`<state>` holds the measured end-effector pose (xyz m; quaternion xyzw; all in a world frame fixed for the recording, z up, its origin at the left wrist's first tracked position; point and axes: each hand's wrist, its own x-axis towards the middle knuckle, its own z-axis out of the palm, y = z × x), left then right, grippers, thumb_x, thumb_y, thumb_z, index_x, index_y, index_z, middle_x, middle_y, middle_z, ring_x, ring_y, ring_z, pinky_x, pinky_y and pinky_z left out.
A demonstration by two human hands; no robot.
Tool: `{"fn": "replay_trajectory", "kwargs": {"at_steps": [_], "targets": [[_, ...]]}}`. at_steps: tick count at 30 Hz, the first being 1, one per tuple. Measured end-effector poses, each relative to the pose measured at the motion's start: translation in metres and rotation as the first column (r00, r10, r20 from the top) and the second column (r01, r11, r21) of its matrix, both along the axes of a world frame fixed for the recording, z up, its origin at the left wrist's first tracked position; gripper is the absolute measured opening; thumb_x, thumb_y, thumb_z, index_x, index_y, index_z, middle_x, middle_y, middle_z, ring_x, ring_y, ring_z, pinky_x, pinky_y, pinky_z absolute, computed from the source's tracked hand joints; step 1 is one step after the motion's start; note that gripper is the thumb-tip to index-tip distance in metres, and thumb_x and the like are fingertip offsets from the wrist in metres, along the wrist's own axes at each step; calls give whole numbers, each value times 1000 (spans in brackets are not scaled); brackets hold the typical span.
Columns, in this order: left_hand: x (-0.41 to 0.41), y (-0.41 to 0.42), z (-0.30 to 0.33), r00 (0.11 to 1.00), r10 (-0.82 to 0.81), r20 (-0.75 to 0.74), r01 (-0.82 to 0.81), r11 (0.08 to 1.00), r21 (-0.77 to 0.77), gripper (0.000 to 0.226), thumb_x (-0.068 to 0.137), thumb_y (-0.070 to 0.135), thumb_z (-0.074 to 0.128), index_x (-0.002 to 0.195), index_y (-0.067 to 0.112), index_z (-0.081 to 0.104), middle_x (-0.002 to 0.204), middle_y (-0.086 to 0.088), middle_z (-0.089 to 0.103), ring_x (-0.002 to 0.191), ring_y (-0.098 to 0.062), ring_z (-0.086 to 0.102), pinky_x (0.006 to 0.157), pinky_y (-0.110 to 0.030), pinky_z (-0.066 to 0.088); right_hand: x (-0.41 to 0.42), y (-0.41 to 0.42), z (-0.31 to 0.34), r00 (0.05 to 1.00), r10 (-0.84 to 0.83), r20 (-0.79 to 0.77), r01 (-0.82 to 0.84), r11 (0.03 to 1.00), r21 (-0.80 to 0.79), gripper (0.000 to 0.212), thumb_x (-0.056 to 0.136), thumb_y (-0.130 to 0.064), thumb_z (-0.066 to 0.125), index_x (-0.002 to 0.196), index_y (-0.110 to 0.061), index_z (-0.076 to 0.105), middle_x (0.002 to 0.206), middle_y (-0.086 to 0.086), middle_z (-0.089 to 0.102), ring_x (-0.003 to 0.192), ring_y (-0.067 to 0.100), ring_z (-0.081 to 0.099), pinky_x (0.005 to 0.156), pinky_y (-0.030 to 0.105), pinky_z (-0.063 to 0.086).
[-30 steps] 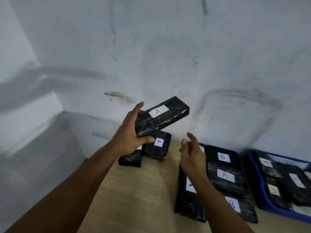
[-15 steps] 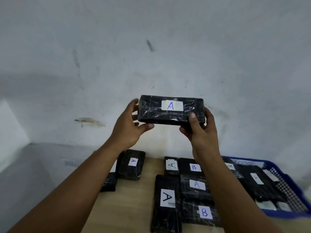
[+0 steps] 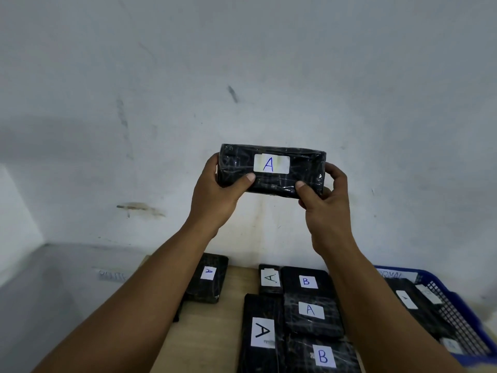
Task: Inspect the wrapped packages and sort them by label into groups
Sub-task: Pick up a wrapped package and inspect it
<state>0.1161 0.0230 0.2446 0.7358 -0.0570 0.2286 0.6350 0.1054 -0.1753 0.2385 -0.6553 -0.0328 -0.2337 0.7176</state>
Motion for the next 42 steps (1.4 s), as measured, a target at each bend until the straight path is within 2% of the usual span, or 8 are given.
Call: {"fn": "replay_trajectory", "kwargs": {"at_steps": [4,7,14,21,27,32,34,42], "targets": [[1,1,2,998,68,6,-68,998,-9,62,84,26,83,135,36,51,112,14,73,102,1,68,81,-14,47,0,2,4,999,35,-31,-35,999,6,58,96,-21,73,145,-36,46,105,0,72,91,10,69,81,27,58],[2,1,5,994,110,0,-110,994,11,67,81,27,86,135,34,48,108,10,73,98,-1,69,76,-14,47,2,5,4,999,30,-43,-29,999,19,35,97,-32,72,130,-33,60,107,-7,74,107,16,71,95,39,58],[2,2,5,997,66,-26,-64,995,83,33,93,45,71,123,35,60,106,17,72,98,5,65,74,-13,46,5,-2,11,999,10,-46,-10,1000,-16,25,99,-29,71,123,-32,65,101,-7,75,103,19,73,94,42,59],[14,3,-4,981,194,-26,-193,981,14,35,95,37,70,127,27,59,100,5,76,96,-12,71,74,-23,46,5,-6,13,998,42,-52,-48,990,-129,24,96,-30,74,108,-50,67,109,-13,76,107,7,70,101,39,56],[16,-1,-5,974,226,12,-227,973,49,26,93,32,72,118,31,66,97,19,70,99,-9,67,84,-24,50,7,-9,12,998,-9,-62,-3,980,-198,34,97,-27,73,103,-60,65,100,-19,75,106,8,70,101,46,57],[18,0,-9,963,262,70,-266,962,58,32,86,28,80,116,31,71,96,21,71,94,-5,68,86,-30,55,-3,-4,21,982,35,-186,-64,986,-151,4,95,-68,57,96,-71,60,111,-30,67,120,12,63,109,49,49],[16,-2,-10,964,250,94,-257,965,61,32,85,27,81,116,32,72,93,22,71,90,0,67,83,-24,53,-3,-3,22,974,9,-228,-31,995,-92,21,94,-72,53,110,-61,60,125,-20,66,125,16,61,111,51,47],[2,-19,-8,989,138,-51,-141,988,-65,21,86,46,76,100,32,73,94,16,75,93,1,68,79,-22,49,-1,0,14,975,-38,-219,22,997,-75,19,98,-54,59,115,-44,62,116,-13,70,116,16,64,83,31,47]]}}
